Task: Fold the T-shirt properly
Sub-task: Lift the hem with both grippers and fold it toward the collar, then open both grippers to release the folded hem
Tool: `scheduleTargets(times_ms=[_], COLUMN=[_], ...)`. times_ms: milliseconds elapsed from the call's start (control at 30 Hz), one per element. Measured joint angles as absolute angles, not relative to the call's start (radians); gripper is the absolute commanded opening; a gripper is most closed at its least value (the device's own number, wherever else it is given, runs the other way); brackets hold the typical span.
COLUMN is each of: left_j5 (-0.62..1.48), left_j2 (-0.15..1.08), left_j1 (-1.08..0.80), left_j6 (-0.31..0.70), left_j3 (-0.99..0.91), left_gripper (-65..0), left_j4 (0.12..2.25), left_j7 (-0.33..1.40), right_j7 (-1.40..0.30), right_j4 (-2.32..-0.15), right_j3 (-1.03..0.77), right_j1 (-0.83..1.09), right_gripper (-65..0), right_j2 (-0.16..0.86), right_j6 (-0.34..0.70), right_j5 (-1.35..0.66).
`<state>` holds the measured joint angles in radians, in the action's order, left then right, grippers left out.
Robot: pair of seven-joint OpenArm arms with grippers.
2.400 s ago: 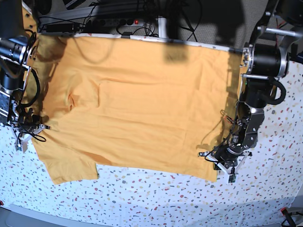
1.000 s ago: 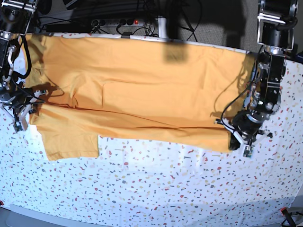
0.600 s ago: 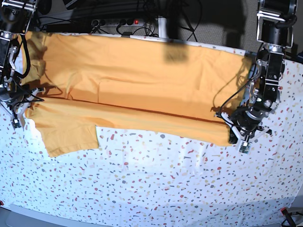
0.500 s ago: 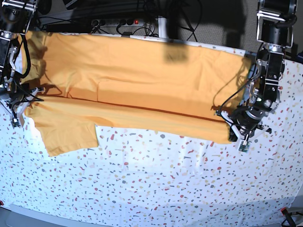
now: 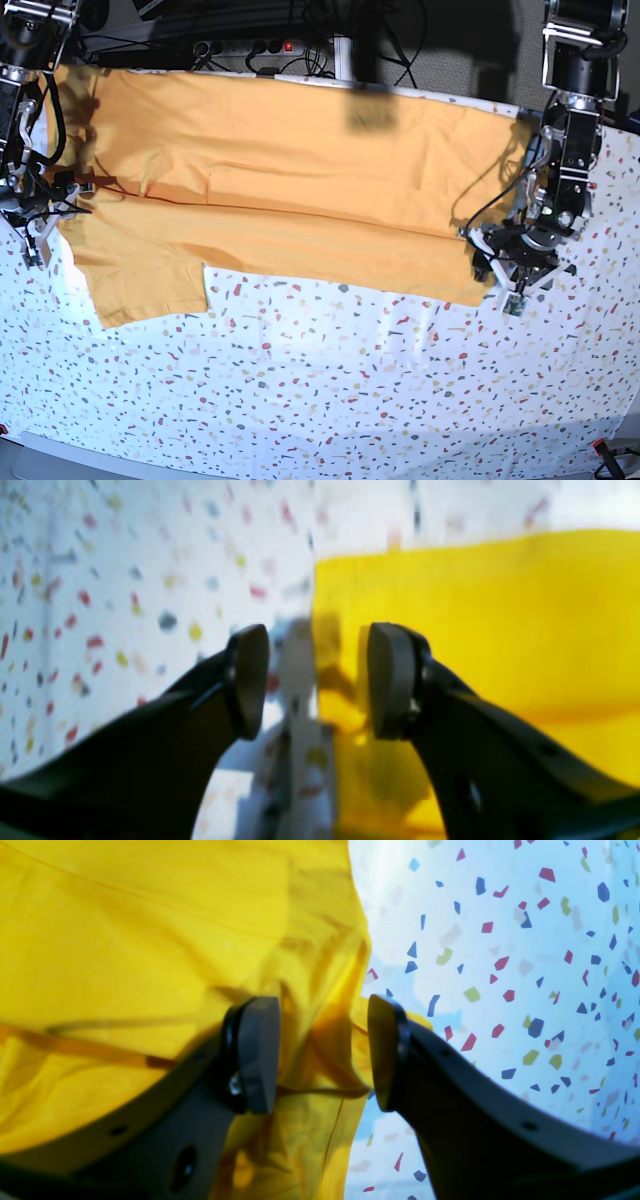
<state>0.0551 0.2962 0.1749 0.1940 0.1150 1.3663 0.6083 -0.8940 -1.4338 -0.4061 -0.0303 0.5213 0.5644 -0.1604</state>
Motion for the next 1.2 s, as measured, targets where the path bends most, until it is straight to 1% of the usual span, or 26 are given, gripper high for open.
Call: scheduleTargets(times_ms=[67, 167, 233, 333, 400, 533, 600, 733, 833, 900, 1000, 1133, 1167, 1200], left_j5=[0.020, 0.007, 0.008, 0.030, 0.031, 0.031, 0.032, 0.064, 0.064, 0.034, -0.043, -0.033, -0.033, -0.033], left_j2=[0.297, 0.297, 0.297, 0.296, 0.286, 0.257, 0.239, 0.204, 0.174, 0.157, 0.147, 0.149, 0.149, 0.149], left_j1=[0.175, 0.175, 0.175, 0.178, 0.188, 0.206, 0.242, 0.353, 0.426, 0.458, 0.477, 0.477, 0.477, 0.477], left_j6=[0.193, 0.190, 0.190, 0.191, 0.191, 0.194, 0.197, 0.193, 0.190, 0.194, 0.194, 0.194, 0.194, 0.194], left_j3=[0.115, 0.115, 0.115, 0.116, 0.117, 0.117, 0.118, 0.117, 0.116, 0.116, 0.116, 0.116, 0.116, 0.116], left_gripper=[-33.9, -33.9, -33.9, -33.9, -34.0, -34.1, -34.1, -34.1, -34.1, -34.1, -34.1, -34.1, -34.9, -37.6], left_j4=[1.366, 1.366, 1.366, 1.366, 1.366, 1.359, 1.312, 1.124, 0.976, 0.910, 0.873, 0.873, 0.873, 0.873], left_j7=[0.630, 0.602, 0.527, 0.340, 0.313, 0.320, 0.331, 0.378, 0.407, 0.411, 0.469, 0.529, 0.532, 0.535], right_j7=[-0.896, -0.879, -0.869, -0.869, -0.870, -0.870, -0.870, -0.873, -0.872, -0.873, -0.873, -0.868, -0.868, -0.868], right_j4=[-1.434, -1.434, -1.433, -1.433, -1.433, -1.433, -1.433, -1.433, -1.433, -1.434, -1.434, -1.434, -1.434, -1.434], right_j3=[-0.406, -0.406, -0.406, -0.406, -0.406, -0.407, -0.408, -0.408, -0.408, -0.407, -0.407, -0.407, -0.407, -0.407], right_j1=[-0.031, -0.032, -0.041, -0.065, -0.085, -0.139, -0.169, -0.218, -0.241, -0.251, -0.258, -0.258, -0.260, -0.261], right_gripper=[-36.3, -36.3, -36.3, -36.3, -36.3, -36.3, -36.3, -36.3, -36.3, -36.3, -36.3, -36.3, -36.3, -36.3], right_j2=[0.521, 0.521, 0.522, 0.521, 0.521, 0.509, 0.489, 0.437, 0.398, 0.372, 0.339, 0.310, 0.307, 0.304], right_j6=[0.564, 0.564, 0.562, 0.560, 0.559, 0.557, 0.557, 0.560, 0.611, 0.627, 0.641, 0.651, 0.651, 0.651], right_j5=[-0.160, -0.161, -0.199, -0.272, -0.321, -0.371, -0.370, -0.384, -0.493, -0.515, -0.524, -0.523, -0.523, -0.523])
